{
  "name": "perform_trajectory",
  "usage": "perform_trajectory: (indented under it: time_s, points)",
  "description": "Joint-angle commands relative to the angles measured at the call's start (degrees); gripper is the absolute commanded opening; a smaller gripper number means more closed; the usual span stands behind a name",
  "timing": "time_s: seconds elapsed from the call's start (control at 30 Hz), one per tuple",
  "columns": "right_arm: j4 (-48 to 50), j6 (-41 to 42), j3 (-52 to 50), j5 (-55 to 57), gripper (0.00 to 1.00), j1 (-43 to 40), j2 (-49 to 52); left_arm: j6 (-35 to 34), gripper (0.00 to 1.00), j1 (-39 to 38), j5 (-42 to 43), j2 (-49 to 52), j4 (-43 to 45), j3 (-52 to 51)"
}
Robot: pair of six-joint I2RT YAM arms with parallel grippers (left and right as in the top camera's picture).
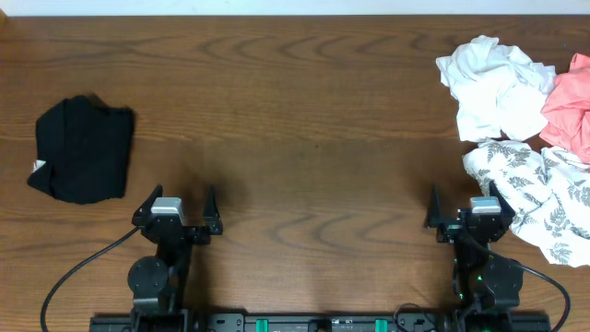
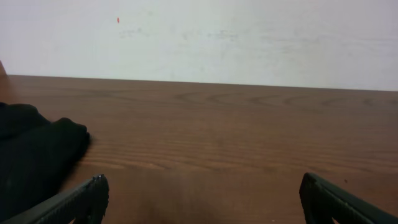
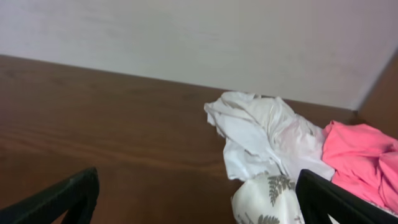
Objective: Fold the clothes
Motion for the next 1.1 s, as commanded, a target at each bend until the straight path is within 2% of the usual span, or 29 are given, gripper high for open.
perform_trajectory:
  time_s: [0.0,0.37,0.53,0.57,0.7,0.93,1.07]
  points:
    - [0.9,-0.4,-0.1,0.6,0.99,0.4,-0.2,-0.3,0.98,-0.2,0.4,-0.2,-2.2,-0.9]
    - [-1.1,-0.2,-0.1,-1.8,0.99,0.4,0.0,-0.3,0.98,-0.2,0.4,-0.2,-2.2,-0.9]
    - [-1.1,8.7,-0.1,-1.8,0.99,0.4,0.1,-0.6,0.98,-0.2,0.4,-0.2,-2.1,-0.9]
    - [-1.1,13.2,-0.1,-1.8,0.99,0.4,0.1,-2.7,0.98,-0.2,0.4,-0.2,-1.9,-0.9]
    - [-1.0,14.7,0.0,-1.7,0.99,0.3,0.1,-8.9,0.98,-0.2,0.4,-0.2,-2.0,-0.4]
    - [-1.0,14.6,3.6,0.7,0.99,0.3,1.9,-10.8,0.98,-0.2,0.4,2.2,-4.7,5.6]
    - [-1.0,14.6,9.3,2.3,0.99,0.3,7.4,-10.5,0.98,-0.2,0.4,8.6,-9.9,12.6]
